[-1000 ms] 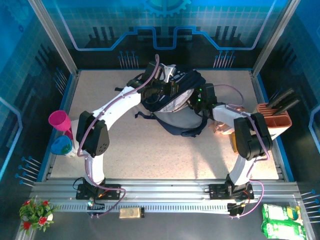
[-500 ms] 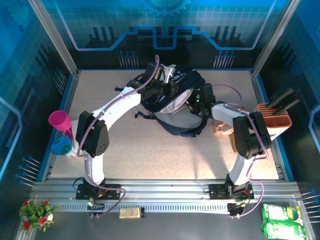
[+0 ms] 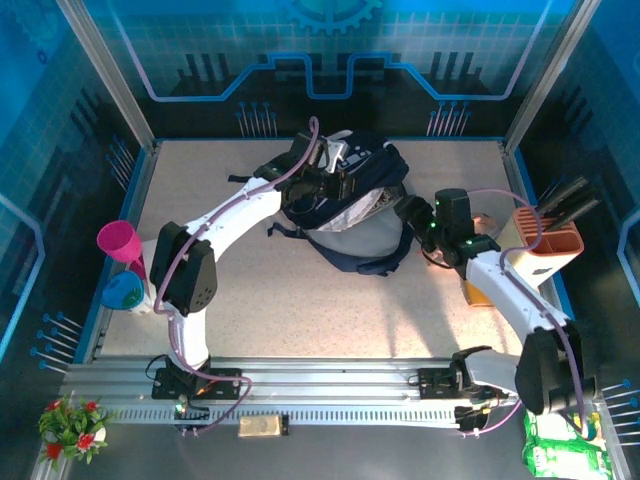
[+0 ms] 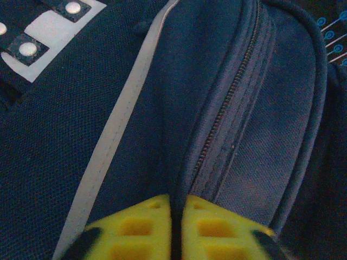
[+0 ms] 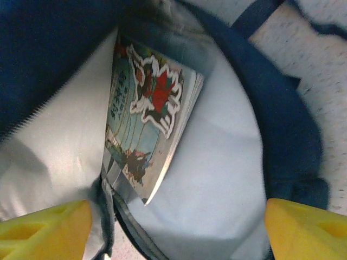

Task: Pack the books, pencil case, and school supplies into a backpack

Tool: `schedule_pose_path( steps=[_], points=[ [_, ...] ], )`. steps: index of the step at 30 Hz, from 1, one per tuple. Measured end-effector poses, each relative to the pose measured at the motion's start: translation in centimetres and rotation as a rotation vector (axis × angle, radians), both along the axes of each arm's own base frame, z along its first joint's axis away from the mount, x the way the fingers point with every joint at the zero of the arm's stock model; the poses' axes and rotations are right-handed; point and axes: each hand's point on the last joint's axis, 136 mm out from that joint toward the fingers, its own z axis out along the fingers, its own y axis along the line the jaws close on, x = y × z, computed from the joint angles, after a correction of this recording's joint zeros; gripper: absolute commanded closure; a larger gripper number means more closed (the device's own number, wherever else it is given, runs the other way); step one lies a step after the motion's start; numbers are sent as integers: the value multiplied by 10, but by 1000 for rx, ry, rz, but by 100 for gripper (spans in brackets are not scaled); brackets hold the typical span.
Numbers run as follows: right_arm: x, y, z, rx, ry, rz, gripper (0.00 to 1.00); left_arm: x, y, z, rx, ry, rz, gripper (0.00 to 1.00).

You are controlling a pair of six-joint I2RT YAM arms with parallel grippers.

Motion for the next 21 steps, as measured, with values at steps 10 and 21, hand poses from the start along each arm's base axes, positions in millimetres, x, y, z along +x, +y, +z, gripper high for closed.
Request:
schedule_pose_path(
  steps=[10, 21],
  points=[
    [8, -11, 35, -159, -86, 33, 0, -32, 57, -16, -12, 96, 138, 15],
    [35, 22, 24, -204, -57, 150, 0, -68, 218, -61, 138, 180, 620, 1]
  ],
)
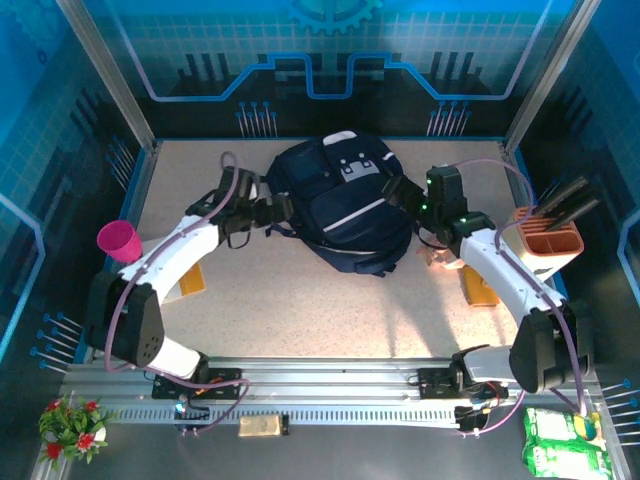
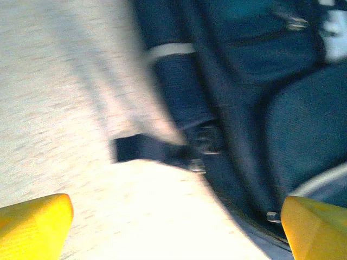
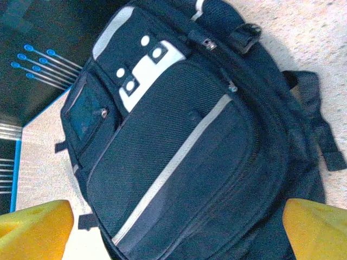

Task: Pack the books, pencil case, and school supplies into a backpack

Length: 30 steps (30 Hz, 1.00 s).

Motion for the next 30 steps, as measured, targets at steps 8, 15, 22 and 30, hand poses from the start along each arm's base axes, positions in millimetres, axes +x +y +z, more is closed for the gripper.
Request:
schedule_pose_path(
  steps=[8, 15, 22, 30],
  points=[
    [7, 20, -5, 36, -3, 67, 0, -48, 94, -46, 80, 106, 343, 1],
    [11, 28, -8, 64, -8, 94, 0, -72, 134, -82, 83, 218, 502, 1],
    [13, 32, -12, 79, 3, 103, 0, -79, 144, -118, 48, 345, 533, 1],
    [13, 32, -13, 78, 4, 103, 0, -68, 146, -126, -46, 383, 537, 1]
  ],
)
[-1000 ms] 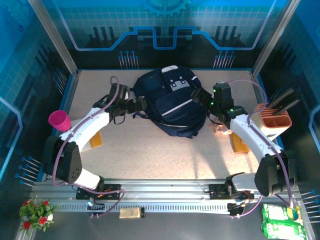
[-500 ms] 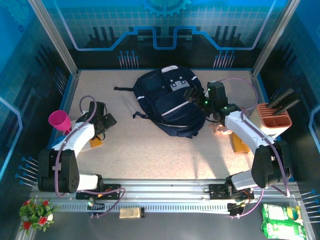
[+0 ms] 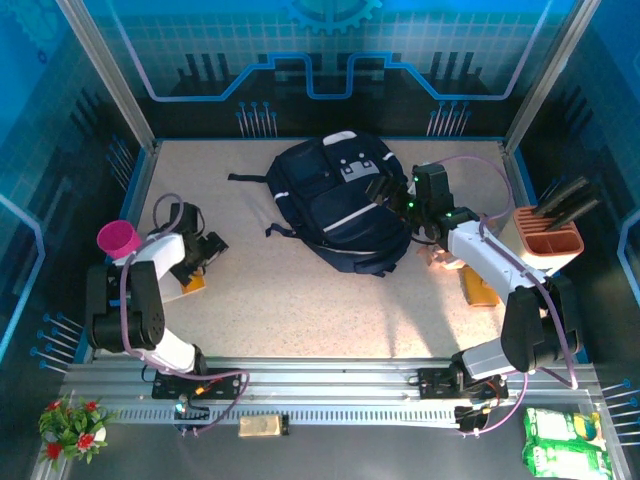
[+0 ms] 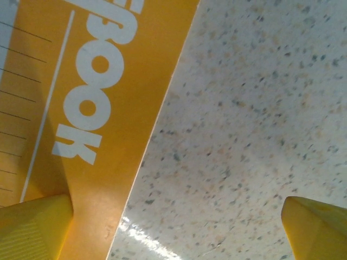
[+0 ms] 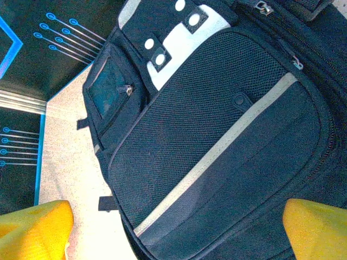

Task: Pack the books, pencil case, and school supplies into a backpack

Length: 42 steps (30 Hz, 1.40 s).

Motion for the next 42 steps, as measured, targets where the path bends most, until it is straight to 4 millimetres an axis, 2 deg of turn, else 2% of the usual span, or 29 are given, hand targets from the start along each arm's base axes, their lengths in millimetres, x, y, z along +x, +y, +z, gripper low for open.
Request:
schedule_pose_path(
  steps=[7, 11, 18, 24, 26, 28, 32, 35, 38, 42],
  points=[
    [0, 0, -2, -1, 6, -2, 0, 9, -7, -1, -48, -5, -17, 3],
    [1, 0, -6, -2, 15, -2, 0, 13, -25, 0, -85, -14, -60, 3],
    [4, 2, -17, -4, 45, -3, 0, 14, -107, 6, -227, -25, -216, 2],
    [8, 6, -17, 1, 48, 6, 0, 7, -175, 15, -396, -31, -281, 1],
    [9, 10, -17, 1, 49, 15, 0, 5, -196, 19, -456, -31, -301, 1],
    [9, 18, -17, 2, 52, 33, 1, 3, -208, 23, -502, -29, -309, 1],
    [8, 41, -15, -11, 52, 99, 2, 12, -207, 37, -517, -48, -308, 1],
    [6, 67, -12, -30, 44, 171, 3, 27, -190, 62, -490, -111, -311, 1],
    [4, 99, -12, -56, 42, 256, 4, 35, -155, 83, -443, -183, -272, 1],
    [-4, 148, -21, -94, 56, 392, 7, 32, -101, 91, -360, -221, -187, 1]
  ],
)
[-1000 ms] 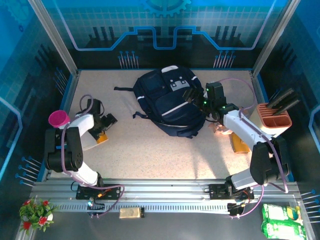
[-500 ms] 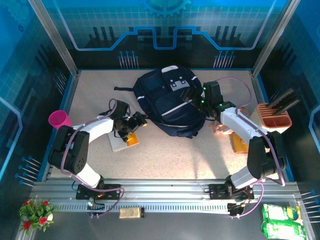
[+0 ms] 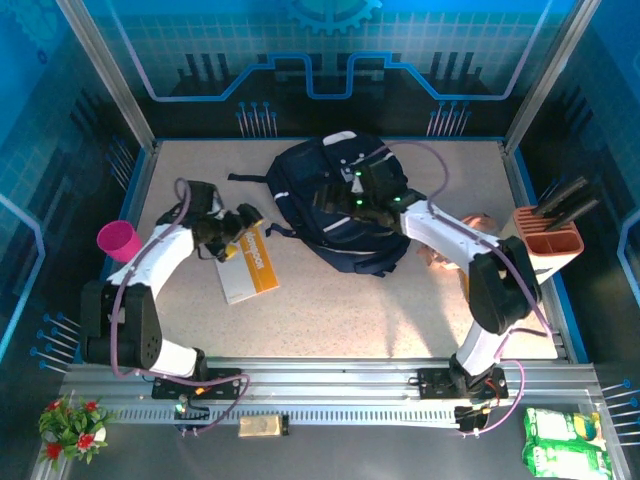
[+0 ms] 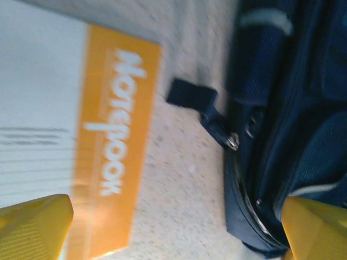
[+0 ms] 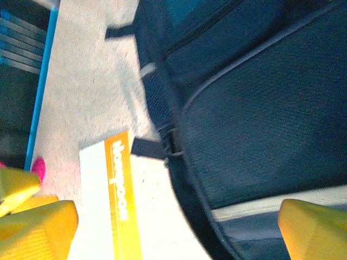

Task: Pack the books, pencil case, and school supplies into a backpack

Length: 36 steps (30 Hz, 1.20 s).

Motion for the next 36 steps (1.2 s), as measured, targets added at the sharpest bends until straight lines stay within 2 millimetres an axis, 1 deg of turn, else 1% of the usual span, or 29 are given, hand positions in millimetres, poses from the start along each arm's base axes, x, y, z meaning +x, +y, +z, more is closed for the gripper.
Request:
schedule_pose_path(
  steps=[1, 3, 5, 8, 11, 14, 18, 20, 22, 26, 29, 33, 36],
  points=[
    [-3, 14, -4, -13, 7, 39, 8, -4, 10, -2, 19, 5, 16, 1],
    [-9, 41, -11, -36, 15, 117, 9, -14, 24, -9, 52, 29, 34, 1],
    [-16, 66, -19, -57, 21, 191, 11, -25, 33, -21, 80, 59, 42, 1],
    [-29, 101, -36, -99, 41, 304, 19, -41, 38, -38, 89, 110, 47, 1],
    [-43, 130, -55, -125, 75, 403, 27, -54, 42, -53, 88, 153, 52, 2],
    [-55, 147, -74, -133, 122, 472, 36, -58, 42, -62, 88, 178, 46, 3],
    [-62, 159, -95, -148, 174, 521, 45, -57, 42, -66, 97, 179, 27, 5],
    [-59, 165, -103, -152, 187, 534, 53, -56, 42, -68, 98, 181, 24, 6],
    [-58, 170, -109, -151, 198, 541, 57, -56, 42, -70, 99, 185, 18, 7],
    [-58, 173, -124, -160, 232, 547, 58, -56, 42, -75, 101, 195, 10, 7],
    [-60, 173, -130, -164, 253, 552, 58, -56, 42, -76, 100, 200, 9, 8],
    [-60, 175, -136, -163, 265, 557, 60, -56, 42, -78, 98, 196, 7, 8],
    [-60, 175, -135, -163, 265, 557, 60, -55, 39, -80, 85, 200, 2, 9]
  ],
)
